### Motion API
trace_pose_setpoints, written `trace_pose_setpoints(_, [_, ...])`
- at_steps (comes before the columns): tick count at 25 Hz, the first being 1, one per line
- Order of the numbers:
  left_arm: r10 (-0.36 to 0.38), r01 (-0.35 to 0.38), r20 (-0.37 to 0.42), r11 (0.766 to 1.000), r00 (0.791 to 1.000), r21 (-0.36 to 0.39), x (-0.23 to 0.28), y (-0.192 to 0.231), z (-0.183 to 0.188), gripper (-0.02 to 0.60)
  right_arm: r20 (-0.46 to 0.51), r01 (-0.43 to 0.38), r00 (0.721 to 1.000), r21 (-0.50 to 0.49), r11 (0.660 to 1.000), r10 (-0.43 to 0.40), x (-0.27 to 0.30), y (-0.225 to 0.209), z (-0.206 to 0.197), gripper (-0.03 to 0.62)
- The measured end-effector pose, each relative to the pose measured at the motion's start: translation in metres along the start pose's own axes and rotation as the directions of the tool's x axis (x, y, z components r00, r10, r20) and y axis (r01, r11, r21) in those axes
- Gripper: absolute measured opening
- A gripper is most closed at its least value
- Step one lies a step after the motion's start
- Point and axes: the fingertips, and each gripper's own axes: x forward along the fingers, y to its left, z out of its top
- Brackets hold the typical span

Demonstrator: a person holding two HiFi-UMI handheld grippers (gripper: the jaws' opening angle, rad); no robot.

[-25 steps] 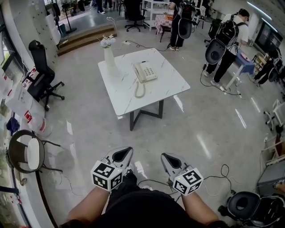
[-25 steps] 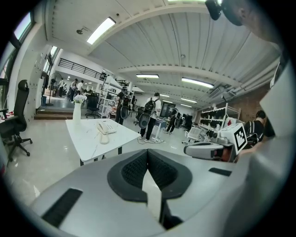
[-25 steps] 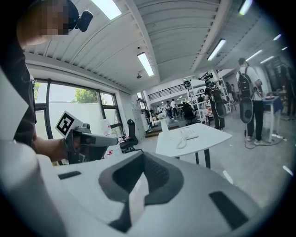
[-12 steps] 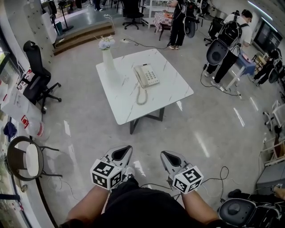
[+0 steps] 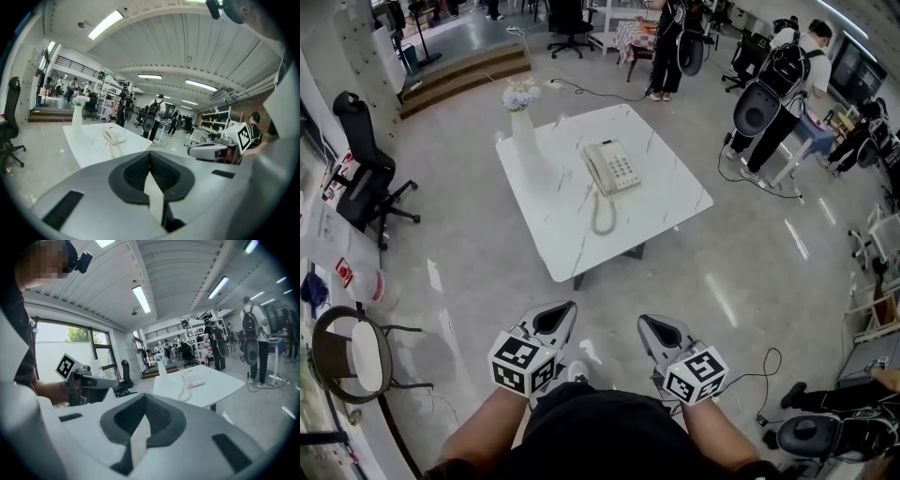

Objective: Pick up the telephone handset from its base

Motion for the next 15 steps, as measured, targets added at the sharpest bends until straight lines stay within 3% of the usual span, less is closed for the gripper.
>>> trace_pose_setpoints(8, [-0.039, 0.038, 0.003, 0.999, 0.999, 0.019, 0.017, 0.043, 0.018, 0.003, 0.005, 0.032, 0.999, -0.008, 0.999, -0.032, 0.041, -0.001, 0.016, 0.002])
trace_pose_setpoints(15, [-0.052, 0.052, -0.006, 0.999, 0.999, -0.001, 0.020, 0.056, 0.016, 0.003, -0.020, 0.042, 0.999, 0.001, 0.999, -0.042, 0.056, -0.001, 0.017, 0.002])
